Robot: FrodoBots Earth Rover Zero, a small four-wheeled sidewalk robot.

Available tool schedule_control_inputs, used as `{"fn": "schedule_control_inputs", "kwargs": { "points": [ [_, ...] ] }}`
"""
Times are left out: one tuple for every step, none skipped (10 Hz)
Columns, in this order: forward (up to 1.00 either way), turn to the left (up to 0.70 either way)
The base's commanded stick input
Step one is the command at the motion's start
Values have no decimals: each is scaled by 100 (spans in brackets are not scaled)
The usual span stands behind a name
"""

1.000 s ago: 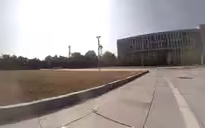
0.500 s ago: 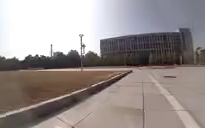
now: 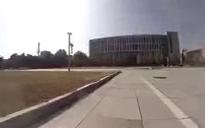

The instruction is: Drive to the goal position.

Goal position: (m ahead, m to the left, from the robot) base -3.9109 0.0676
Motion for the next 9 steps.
{"fn": "schedule_control_inputs", "kwargs": {
  "points": [
    [4,0],
    [4,0],
    [4,0],
    [4,0],
    [4,0],
    [4,0],
    [4,0],
    [4,0],
    [2,0]
  ]
}}
